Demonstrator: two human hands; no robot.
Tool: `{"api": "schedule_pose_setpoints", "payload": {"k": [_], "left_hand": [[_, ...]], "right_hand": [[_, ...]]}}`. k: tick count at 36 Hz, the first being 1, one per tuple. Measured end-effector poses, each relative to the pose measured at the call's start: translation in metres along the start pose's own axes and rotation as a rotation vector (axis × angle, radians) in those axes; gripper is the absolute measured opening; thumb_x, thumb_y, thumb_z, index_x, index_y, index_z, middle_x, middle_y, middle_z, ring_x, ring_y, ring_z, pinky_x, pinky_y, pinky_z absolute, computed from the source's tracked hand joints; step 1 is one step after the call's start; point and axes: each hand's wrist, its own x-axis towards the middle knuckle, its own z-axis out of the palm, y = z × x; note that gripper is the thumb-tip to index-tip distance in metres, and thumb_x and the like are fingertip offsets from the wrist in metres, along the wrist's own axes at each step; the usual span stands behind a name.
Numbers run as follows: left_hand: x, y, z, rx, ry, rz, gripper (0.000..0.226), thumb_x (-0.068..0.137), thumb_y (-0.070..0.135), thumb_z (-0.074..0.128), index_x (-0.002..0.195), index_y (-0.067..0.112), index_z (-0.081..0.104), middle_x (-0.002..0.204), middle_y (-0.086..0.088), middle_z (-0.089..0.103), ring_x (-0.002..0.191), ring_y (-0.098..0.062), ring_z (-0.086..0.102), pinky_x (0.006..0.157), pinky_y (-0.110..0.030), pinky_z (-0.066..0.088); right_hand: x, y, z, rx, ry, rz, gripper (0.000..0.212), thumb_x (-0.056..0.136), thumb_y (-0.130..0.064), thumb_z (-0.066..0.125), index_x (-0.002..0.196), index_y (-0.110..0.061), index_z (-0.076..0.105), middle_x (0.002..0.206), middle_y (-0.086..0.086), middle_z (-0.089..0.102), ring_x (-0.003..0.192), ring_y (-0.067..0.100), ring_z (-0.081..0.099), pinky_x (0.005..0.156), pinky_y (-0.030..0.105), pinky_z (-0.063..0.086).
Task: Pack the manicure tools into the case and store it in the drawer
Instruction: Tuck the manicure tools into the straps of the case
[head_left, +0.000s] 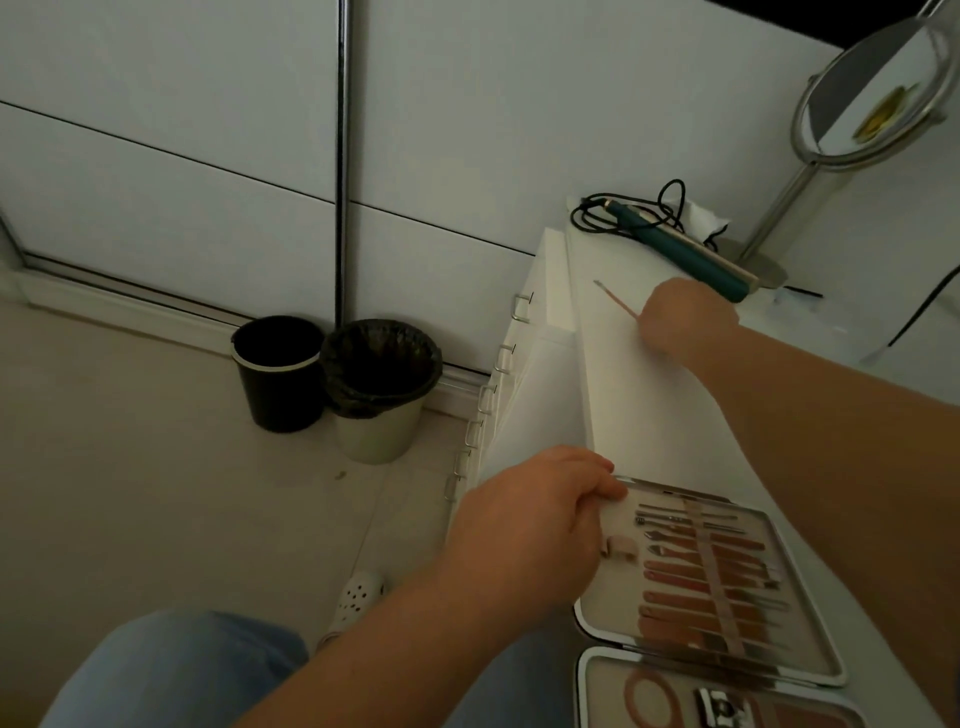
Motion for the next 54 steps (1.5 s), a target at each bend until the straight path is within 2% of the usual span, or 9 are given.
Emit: {"api": "schedule_pose_setpoints", "payload": {"k": [14, 17, 19, 23, 26, 31, 41, 48, 54], "left_hand": [[0.001, 0.0, 0.003, -0.006, 0.032, -0.005, 0.026, 0.091, 0.017, 0.045, 0.102, 0.028, 0.066, 0.122, 0.02, 0.055, 0.108, 0.001, 0.05, 0.095, -0.022, 0.04], [0.002, 0.001, 0.003, 0.005, 0.034, 0.001, 0.025, 0.09, 0.015, 0.047, 0.102, 0.025, 0.067, 0.12, 0.017, 0.057, 0.109, 0.0, 0.051, 0.097, -0.019, 0.038], [0.002, 0.003, 0.003, 0.013, 0.039, -0.001, 0.024, 0.09, 0.013, 0.048, 0.1, 0.023, 0.068, 0.119, 0.015, 0.058, 0.108, -0.001, 0.051, 0.094, -0.011, 0.034], [0.002, 0.006, 0.002, 0.021, 0.057, -0.026, 0.025, 0.089, 0.013, 0.049, 0.103, 0.025, 0.066, 0.111, 0.017, 0.058, 0.094, 0.007, 0.05, 0.08, 0.004, 0.028], [0.0, 0.007, 0.002, 0.036, 0.135, -0.087, 0.031, 0.086, 0.021, 0.052, 0.113, 0.034, 0.055, 0.099, 0.02, 0.049, 0.073, 0.007, 0.049, 0.068, -0.008, 0.034], [-0.002, 0.01, 0.002, -0.07, 0.144, -0.25, 0.026, 0.083, 0.024, 0.055, 0.108, 0.029, 0.057, 0.09, 0.008, 0.063, 0.081, -0.009, 0.06, 0.076, -0.032, 0.05], [-0.005, 0.021, 0.0, -0.159, 0.157, -0.298, 0.019, 0.084, 0.014, 0.054, 0.095, 0.022, 0.067, 0.082, -0.004, 0.072, 0.078, -0.018, 0.066, 0.075, -0.032, 0.053], [-0.011, 0.02, -0.001, -0.166, 0.114, -0.297, 0.02, 0.085, 0.015, 0.053, 0.096, 0.023, 0.068, 0.08, -0.001, 0.073, 0.077, -0.02, 0.068, 0.074, -0.036, 0.055], [-0.011, 0.019, -0.002, -0.175, 0.076, -0.281, 0.021, 0.086, 0.013, 0.053, 0.086, 0.028, 0.068, 0.078, 0.002, 0.073, 0.072, -0.014, 0.068, 0.067, -0.028, 0.054]], "right_hand": [[-0.019, 0.0, -0.003, -0.049, -0.003, -0.125, 0.02, 0.082, -0.014, 0.046, 0.063, -0.012, 0.047, 0.069, 0.003, 0.043, 0.062, 0.018, 0.044, 0.054, 0.027, 0.034], [-0.034, 0.0, -0.007, 0.086, -0.011, -0.129, 0.015, 0.083, -0.014, 0.046, 0.069, -0.008, 0.05, 0.078, 0.005, 0.046, 0.061, 0.018, 0.044, 0.048, 0.025, 0.03], [-0.051, 0.004, -0.011, 0.185, -0.006, -0.151, 0.01, 0.087, -0.015, 0.046, 0.086, -0.01, 0.055, 0.083, 0.004, 0.049, 0.065, 0.017, 0.046, 0.05, 0.027, 0.034], [-0.097, 0.026, -0.015, 0.379, 0.005, -0.22, 0.012, 0.094, -0.02, 0.039, 0.095, -0.02, 0.05, 0.078, -0.004, 0.051, 0.065, 0.008, 0.047, 0.055, 0.026, 0.039], [-0.134, 0.049, -0.017, 0.503, 0.01, -0.242, 0.009, 0.095, -0.024, 0.038, 0.092, -0.028, 0.047, 0.079, -0.011, 0.055, 0.069, 0.002, 0.049, 0.054, 0.019, 0.035], [-0.184, 0.086, -0.014, 0.537, -0.007, -0.188, 0.01, 0.094, -0.026, 0.042, 0.086, -0.03, 0.045, 0.076, -0.011, 0.056, 0.066, 0.004, 0.053, 0.051, 0.018, 0.036], [-0.229, 0.127, -0.011, 0.476, -0.005, -0.149, 0.012, 0.093, -0.021, 0.045, 0.083, -0.026, 0.049, 0.074, -0.007, 0.055, 0.067, 0.006, 0.052, 0.054, 0.017, 0.036], [-0.237, 0.139, -0.006, 0.438, 0.018, -0.198, 0.017, 0.093, -0.022, 0.044, 0.077, -0.025, 0.05, 0.073, -0.006, 0.055, 0.067, 0.008, 0.052, 0.056, 0.02, 0.039], [-0.243, 0.144, -0.004, 0.446, 0.004, -0.204, 0.019, 0.093, -0.023, 0.041, 0.077, -0.026, 0.051, 0.075, -0.006, 0.056, 0.068, 0.007, 0.052, 0.054, 0.017, 0.036]]}}
